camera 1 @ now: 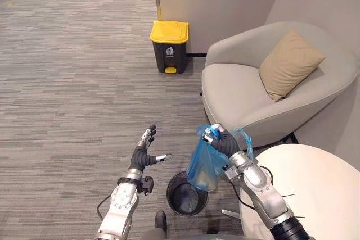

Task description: Gather rubbish on tea table into small bin, then transfer packed bag to large trash can.

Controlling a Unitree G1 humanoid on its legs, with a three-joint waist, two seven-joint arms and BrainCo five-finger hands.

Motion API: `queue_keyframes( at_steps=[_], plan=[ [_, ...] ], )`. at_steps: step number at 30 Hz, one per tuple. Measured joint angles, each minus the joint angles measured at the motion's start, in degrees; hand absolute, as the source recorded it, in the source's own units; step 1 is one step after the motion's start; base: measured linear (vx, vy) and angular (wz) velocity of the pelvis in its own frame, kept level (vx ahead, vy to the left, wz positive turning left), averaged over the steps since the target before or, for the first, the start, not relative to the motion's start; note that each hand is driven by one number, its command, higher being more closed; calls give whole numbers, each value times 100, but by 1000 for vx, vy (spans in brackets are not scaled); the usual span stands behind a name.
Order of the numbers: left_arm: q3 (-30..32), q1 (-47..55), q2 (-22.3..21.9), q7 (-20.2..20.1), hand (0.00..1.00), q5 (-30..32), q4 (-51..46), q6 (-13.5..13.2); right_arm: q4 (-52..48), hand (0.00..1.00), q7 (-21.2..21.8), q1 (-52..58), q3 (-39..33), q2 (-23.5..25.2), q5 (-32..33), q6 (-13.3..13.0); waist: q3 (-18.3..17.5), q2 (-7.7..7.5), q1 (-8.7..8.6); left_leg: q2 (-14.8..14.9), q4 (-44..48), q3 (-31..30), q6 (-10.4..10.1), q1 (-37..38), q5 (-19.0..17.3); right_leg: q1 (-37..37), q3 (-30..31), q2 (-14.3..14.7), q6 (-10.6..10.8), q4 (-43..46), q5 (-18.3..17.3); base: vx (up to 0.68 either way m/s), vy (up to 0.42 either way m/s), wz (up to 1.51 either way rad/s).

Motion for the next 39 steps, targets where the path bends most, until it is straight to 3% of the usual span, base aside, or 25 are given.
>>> queue_keyframes(
  at_steps=[8,19,35,39],
  plan=[
    [-221,-470,154,4,0,662,-36,-63,-72,100,156,-289,-62,-246,224,-13,-187,3,-28,0,0,14,17,26,40,54,119,19,1,-182,130,3,9,-6],
    [-608,-941,297,16,0,872,219,-60,-240,100,285,-691,321,-257,398,-13,-383,-1,-151,21,-2,17,24,28,53,69,162,36,4,-256,189,2,0,-1],
    [-1078,-1110,16,48,0,1135,996,90,-269,100,337,-1420,946,74,608,-8,-458,-82,-145,31,-8,14,17,50,67,137,197,51,7,-372,289,-1,0,0],
    [-1072,-1107,-157,235,0,1402,1215,173,-264,100,227,-1516,1197,113,610,-1,-462,-89,-144,34,-10,6,16,58,81,145,191,55,6,-366,293,0,0,0]
  ],
)
